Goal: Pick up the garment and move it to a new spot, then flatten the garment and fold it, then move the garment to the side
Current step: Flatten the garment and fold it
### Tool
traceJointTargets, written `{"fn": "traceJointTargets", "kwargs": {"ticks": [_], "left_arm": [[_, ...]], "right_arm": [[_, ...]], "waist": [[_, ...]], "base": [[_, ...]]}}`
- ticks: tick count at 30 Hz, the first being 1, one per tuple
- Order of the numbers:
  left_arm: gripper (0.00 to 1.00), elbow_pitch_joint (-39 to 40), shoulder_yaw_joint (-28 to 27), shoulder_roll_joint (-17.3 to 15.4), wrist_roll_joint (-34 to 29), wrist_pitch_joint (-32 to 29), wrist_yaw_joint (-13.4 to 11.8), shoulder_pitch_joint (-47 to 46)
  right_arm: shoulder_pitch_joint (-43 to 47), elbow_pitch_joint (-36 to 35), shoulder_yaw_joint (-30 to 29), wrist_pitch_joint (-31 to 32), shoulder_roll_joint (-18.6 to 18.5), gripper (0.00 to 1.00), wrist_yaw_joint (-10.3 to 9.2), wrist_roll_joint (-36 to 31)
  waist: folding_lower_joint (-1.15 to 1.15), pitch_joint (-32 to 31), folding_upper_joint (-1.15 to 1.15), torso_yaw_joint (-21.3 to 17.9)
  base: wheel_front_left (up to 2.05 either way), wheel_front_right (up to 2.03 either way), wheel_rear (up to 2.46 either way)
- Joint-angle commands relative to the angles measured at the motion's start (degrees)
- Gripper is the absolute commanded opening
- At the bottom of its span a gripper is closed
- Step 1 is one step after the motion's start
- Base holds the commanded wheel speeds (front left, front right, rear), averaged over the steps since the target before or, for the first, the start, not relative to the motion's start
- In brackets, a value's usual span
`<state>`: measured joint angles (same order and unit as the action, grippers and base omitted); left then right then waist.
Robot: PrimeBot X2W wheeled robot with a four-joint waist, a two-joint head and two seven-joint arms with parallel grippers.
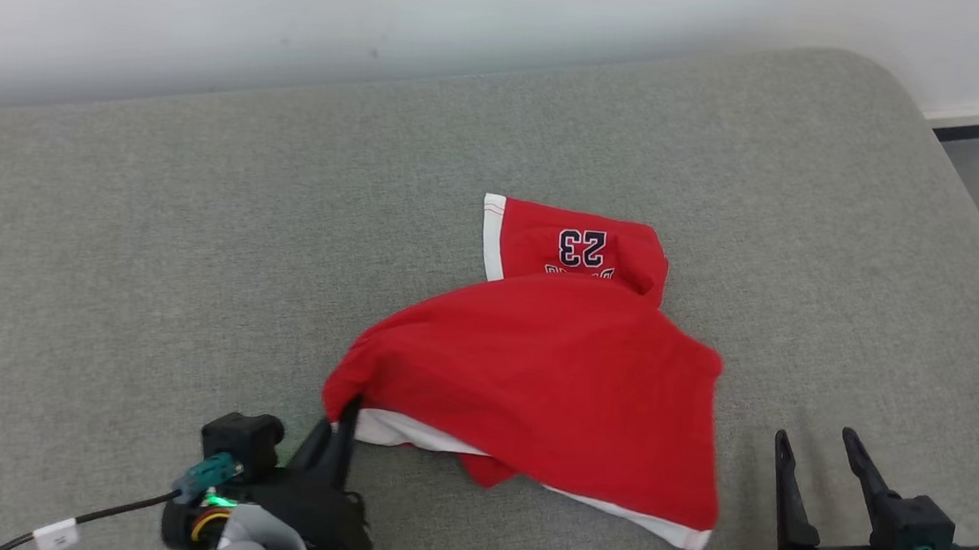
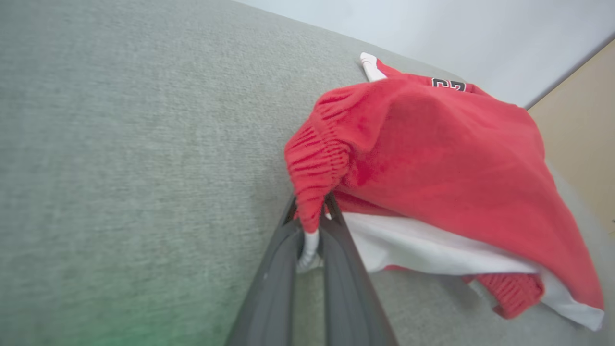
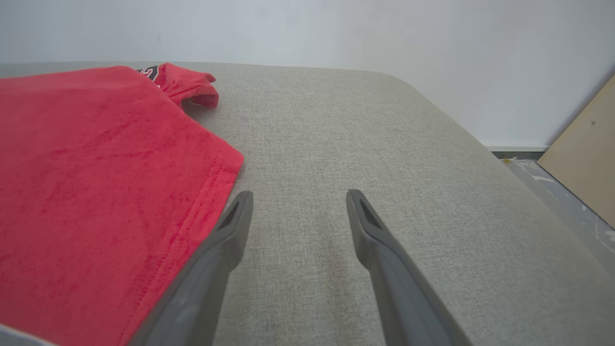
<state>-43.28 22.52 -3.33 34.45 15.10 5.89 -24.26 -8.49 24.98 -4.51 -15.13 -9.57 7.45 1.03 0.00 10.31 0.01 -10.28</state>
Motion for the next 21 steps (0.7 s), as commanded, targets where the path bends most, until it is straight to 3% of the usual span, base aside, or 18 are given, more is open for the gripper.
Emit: {"fn": "traceJointTargets", "kwargs": {"ticks": [1,9,17,18,19,21], "left_arm": [[0.0,-0.3,-1.2,-1.0,-1.7,0.1,-0.7,1.0],[0.0,1.0,-9.7,-3.7,-8.9,0.1,-5.4,4.9],[0.0,2.6,-14.2,-4.2,-12.6,0.1,-5.2,8.6],[0.43,3.3,-14.8,-4.1,-13.2,0.1,-5.1,9.2],[1.0,3.9,-15.3,-3.9,-13.6,0.1,-4.9,9.8],[1.0,5.1,-16.4,-3.4,-14.9,0.1,-4.6,11.1]], "right_arm": [[0.8,0.0,0.0,0.0,0.5,1.0,0.07,0.4],[1.9,0.3,0.7,0.0,1.7,1.0,0.07,0.7],[2.6,0.7,1.6,0.0,2.5,1.0,0.07,0.9],[2.7,0.8,1.7,0.0,2.6,1.0,0.07,0.9],[2.7,0.8,1.9,0.0,2.7,1.0,0.07,0.9],[2.8,1.0,2.2,0.0,2.8,1.0,0.07,1.1]], "waist": [[0.0,-1.0,-0.01,1.0],[0.0,-3.4,-0.01,3.9],[0.0,-4.6,-0.01,5.9],[0.0,-4.7,-0.01,6.1],[0.0,-4.9,-0.01,6.3],[0.0,-5.3,-0.01,6.6]], "base": [[0.0,0.0,0.0],[0.0,0.0,0.0],[0.0,0.0,0.0],[0.0,0.0,0.0],[0.0,0.0,0.0],[0.0,0.0,0.0]]}}
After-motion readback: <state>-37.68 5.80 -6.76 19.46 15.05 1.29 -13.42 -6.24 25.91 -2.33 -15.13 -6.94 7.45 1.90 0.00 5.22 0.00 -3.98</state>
